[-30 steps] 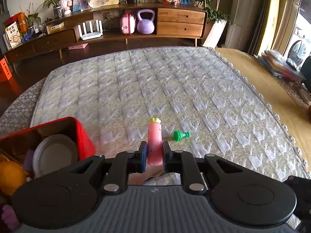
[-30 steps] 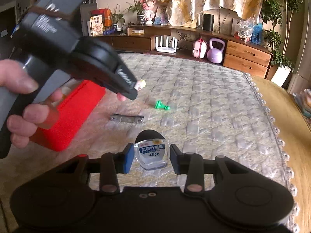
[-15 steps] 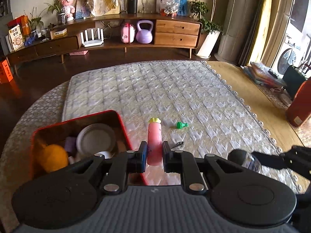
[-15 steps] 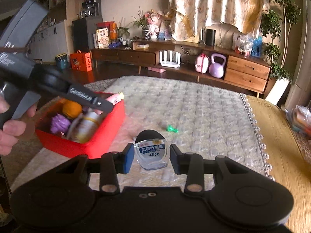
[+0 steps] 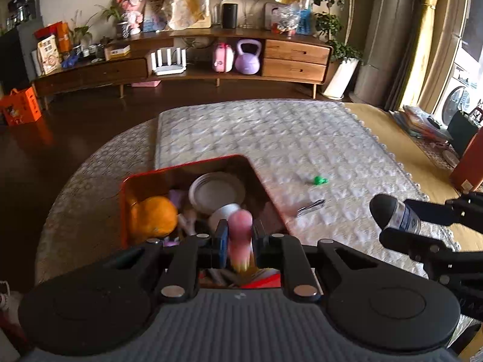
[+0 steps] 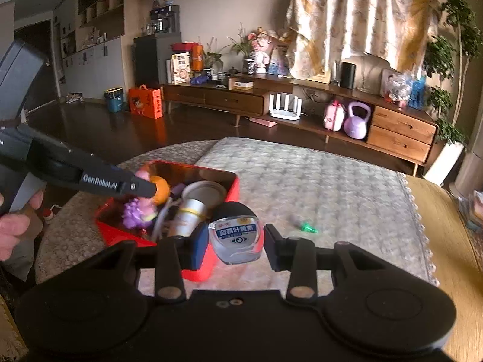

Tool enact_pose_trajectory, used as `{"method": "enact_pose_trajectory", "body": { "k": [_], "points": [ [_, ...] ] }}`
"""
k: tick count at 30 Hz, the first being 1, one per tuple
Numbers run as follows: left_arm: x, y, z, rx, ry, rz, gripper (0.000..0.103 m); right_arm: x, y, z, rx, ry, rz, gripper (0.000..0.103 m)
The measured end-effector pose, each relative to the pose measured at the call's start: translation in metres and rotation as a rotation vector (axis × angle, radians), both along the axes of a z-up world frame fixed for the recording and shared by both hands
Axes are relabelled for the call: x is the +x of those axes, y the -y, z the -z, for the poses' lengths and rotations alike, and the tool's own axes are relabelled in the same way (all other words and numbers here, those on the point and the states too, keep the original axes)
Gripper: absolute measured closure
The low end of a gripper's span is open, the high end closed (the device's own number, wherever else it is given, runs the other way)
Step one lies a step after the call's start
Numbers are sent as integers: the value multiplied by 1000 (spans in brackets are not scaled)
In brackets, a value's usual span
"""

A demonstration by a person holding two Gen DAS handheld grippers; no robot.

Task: Organize rigid objects
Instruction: 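Carry the pink tube and clear tape roll down into the red box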

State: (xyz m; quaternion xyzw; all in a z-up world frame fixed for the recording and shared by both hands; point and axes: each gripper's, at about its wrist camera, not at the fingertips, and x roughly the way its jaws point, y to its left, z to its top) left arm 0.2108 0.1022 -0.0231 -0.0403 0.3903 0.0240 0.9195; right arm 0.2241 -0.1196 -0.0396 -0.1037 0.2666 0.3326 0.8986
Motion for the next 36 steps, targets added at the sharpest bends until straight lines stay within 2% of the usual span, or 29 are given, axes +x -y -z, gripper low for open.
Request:
{"method": "enact_pose_trajectory", "body": {
  "k": [5,18,32,36],
  "points": [
    [-10,-19,14,3,-24,-17,87,13,-28,7,-18,-26,-12,65],
    [-4,-53,44,-76,-50,-37,87,32,-99,40,-93,-62,-96,65],
    [3,-70,72,-133,-92,-53,87,26,-122,61,-169,-64,-131,65],
    [3,-72,73,-151,-94,-58,87,23,-118,62,-167,-70,-140,61]
  ]
}}
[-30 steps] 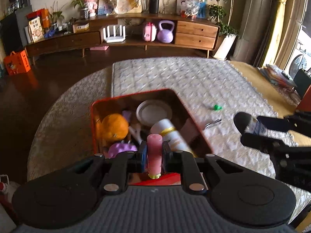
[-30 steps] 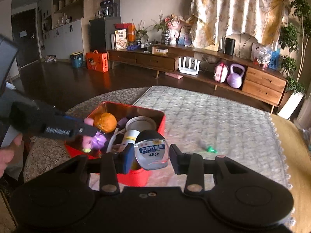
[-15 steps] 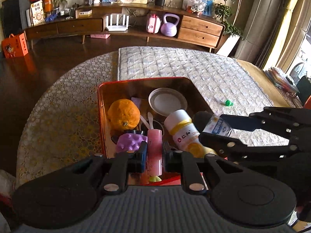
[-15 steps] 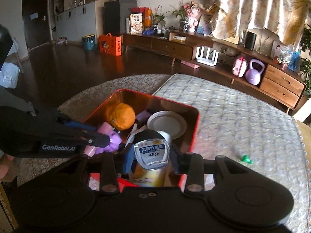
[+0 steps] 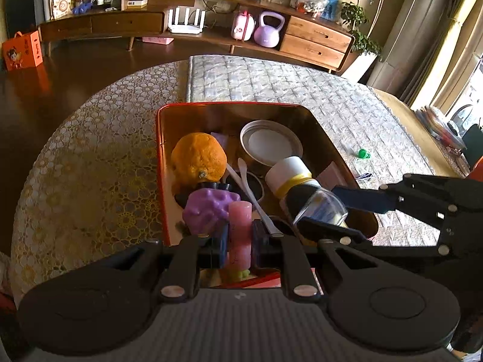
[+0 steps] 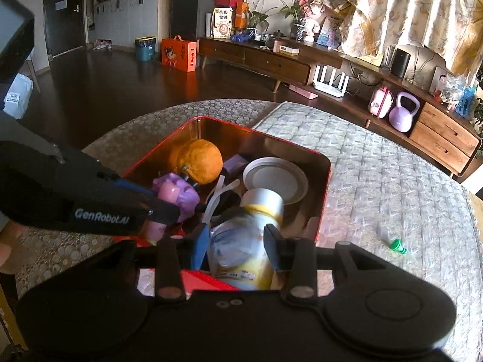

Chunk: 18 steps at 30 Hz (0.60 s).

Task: Organize rigid objects
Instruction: 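Carry the pink tube and clear tape roll down into the red box, then open both tools to release the tube and tape roll in the box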

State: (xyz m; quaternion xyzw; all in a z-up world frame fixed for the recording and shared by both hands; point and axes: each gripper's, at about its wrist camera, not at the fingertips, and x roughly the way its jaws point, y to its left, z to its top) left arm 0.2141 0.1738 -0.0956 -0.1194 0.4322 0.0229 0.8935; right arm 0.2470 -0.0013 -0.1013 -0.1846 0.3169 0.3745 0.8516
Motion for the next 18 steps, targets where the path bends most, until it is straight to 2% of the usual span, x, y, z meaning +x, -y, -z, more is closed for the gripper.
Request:
{"method": "enact_pose_trajectory", "body": {
  "k": [11,18],
  "points": [
    [-2,3,-1,3,-9,10,87,-8,19,-15,59,-30,13,55],
    [-9,15,-13,25,11,31,87,-13,34,-29,103,-43,40,48]
  ]
}}
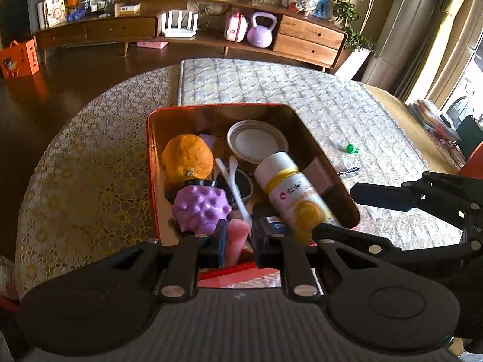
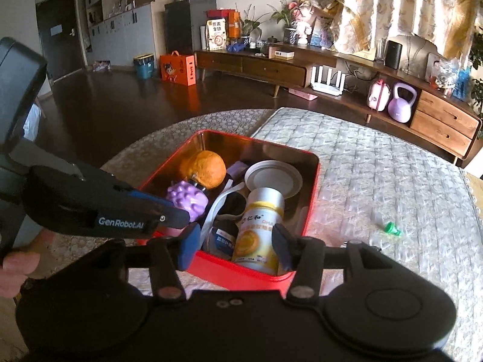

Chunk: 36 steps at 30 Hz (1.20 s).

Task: Organize rigid objects
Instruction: 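Open both tools to release the tube and tape roll in the box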

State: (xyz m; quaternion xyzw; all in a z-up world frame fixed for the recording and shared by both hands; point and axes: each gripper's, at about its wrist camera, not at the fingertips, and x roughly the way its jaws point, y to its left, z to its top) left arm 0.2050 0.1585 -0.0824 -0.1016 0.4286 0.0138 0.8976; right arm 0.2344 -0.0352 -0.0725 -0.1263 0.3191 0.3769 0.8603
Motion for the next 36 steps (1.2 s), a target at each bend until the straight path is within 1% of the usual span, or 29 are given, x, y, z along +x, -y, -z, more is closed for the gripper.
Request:
{"method": "enact_pose_trajectory", "body": {
  "k": [3,6,7,8,10,11,13,15,17,19,24,26,28,29,33,36],
  "points": [
    [-4,6,-8,3,23,13,85,-3,8,-5,17,0,11,43],
    [-7,12,-16,10,41,20,73,-6,17,-10,33,-5,14,40],
    [-9,14,-18,13,49,22,66,-7,19,-11,38,-4,17,40],
    [-10,16,-21,18,56,22,54,-9,22,-13,45,-3,21,39],
    [-14,20,-26,33,77,20,43,-10,29,-17,58,-6,26,38],
    [-16,23,-29,41,85,22,42,-10,34,-19,67,-6,29,36],
    [-18,29,-33,51,91,32,42,-10,47,-25,85,-6,37,28],
    [-19,34,-36,61,97,39,41,-10,58,-29,97,-3,48,25],
    [-21,42,-39,75,110,50,34,-9,70,-31,104,-2,63,22],
    [-23,49,-42,88,123,61,31,-8,84,-34,111,2,82,18],
    [-23,69,-44,94,135,85,30,-2,113,-36,125,1,125,12],
    [-22,76,-44,92,141,95,27,1,124,-36,134,-8,138,9],
    [-21,84,-44,92,149,103,23,5,132,-35,142,-17,153,1],
    [-21,89,-44,90,155,108,20,7,136,-34,145,-19,158,1],
    [-17,109,-42,83,169,113,20,16,148,-32,142,-23,178,0],
    [-14,126,-39,100,190,100,20,23,156,-31,142,-21,191,0]
  ]
}}
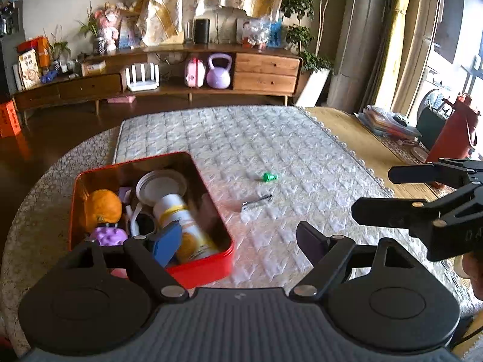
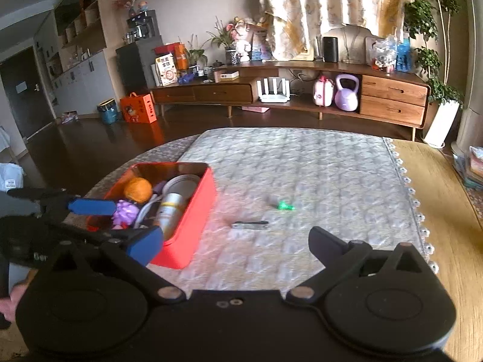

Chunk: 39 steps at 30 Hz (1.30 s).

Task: Organize rigid objects
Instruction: 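Open both tools to release the tube and tape roll in the box, then move the left tool to the metal nail clipper while the right tool approaches the green piece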

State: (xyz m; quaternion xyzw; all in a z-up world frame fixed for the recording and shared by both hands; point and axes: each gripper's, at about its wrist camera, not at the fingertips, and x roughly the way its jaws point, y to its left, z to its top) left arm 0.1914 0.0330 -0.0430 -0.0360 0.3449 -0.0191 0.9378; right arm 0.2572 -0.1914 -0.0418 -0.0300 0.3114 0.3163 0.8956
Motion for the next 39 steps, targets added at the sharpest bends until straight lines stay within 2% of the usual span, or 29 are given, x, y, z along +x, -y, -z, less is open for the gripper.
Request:
{"method": "enact_pose_trajectory", "body": {
  "k": [8,13,20,25,33,35,39],
  "points": [
    [16,37,11,-16,15,-12,20,29,24,15,13,-32,50,0],
    [27,63,23,7,27,-18,20,48,33,24,4,-46,63,0],
    [47,87,41,-1,23,-110,20,81,34,37,-43,-56,26,0],
    [70,101,55,24,23,-158,20,106,28,47,-84,-47,-40,3],
    [101,102,82,38,12,-255,20,147,4,70,-181,-78,-169,13],
    [104,101,85,41,34,-284,20,154,-4,76,-201,-78,-184,16],
    [114,97,95,64,36,-314,20,169,-14,87,-175,-122,-194,25]
  ]
}}
